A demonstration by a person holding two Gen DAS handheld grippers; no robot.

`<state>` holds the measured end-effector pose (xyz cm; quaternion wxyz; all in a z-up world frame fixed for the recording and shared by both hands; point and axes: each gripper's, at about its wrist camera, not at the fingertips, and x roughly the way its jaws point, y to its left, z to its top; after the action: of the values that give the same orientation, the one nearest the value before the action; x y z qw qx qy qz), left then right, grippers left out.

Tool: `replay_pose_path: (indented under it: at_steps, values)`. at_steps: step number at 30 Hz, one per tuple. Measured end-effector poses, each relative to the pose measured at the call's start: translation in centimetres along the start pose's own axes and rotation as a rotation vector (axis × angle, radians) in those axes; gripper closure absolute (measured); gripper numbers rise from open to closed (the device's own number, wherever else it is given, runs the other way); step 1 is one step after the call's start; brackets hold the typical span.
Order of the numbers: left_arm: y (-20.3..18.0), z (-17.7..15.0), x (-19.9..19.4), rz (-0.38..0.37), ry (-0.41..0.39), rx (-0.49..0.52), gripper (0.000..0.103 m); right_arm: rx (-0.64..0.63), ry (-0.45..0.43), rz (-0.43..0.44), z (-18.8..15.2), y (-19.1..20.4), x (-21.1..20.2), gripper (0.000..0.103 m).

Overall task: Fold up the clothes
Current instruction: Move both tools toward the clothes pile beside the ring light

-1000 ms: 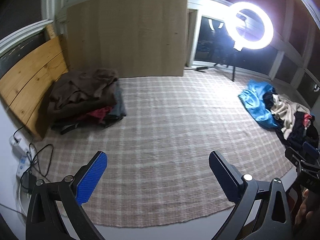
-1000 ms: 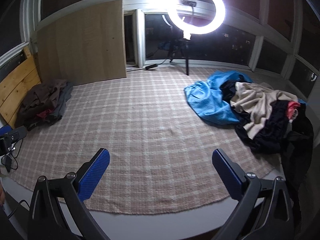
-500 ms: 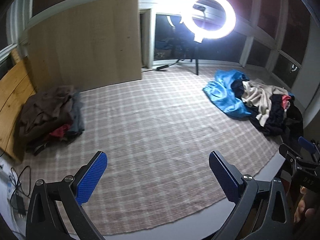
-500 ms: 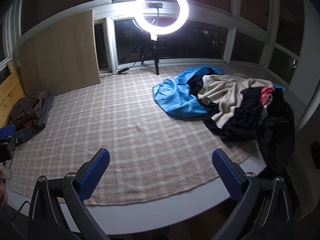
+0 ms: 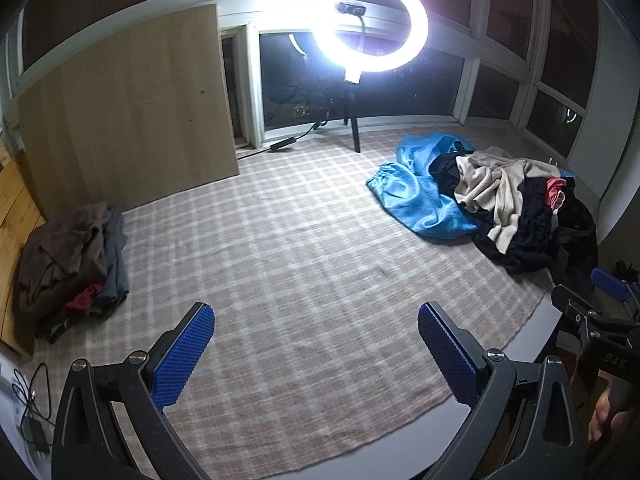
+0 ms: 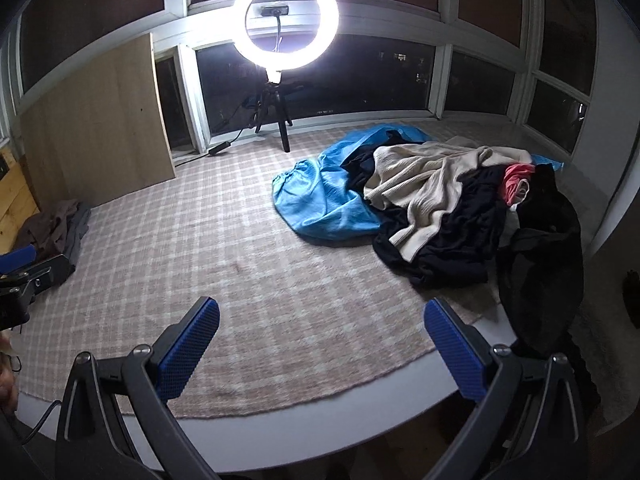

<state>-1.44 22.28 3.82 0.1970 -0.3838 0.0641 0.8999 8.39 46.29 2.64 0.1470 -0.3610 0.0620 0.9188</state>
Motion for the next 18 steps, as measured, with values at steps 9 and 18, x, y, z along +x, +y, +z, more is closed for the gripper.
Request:
replay_pose_path:
  at_steps: [9,18]
  values:
    - [-4.4,3.7,1.9,0.008,-0.008,0.019,0.001,0.029,-0.021,-0.014,3.3,-5.6,2.2,0.0]
    - [-10.1,8.6,4.7,0.004,-0.02,0.061,0.001,0.084,-0.072,-0.031,8.5,-15.0,5.5,0.0]
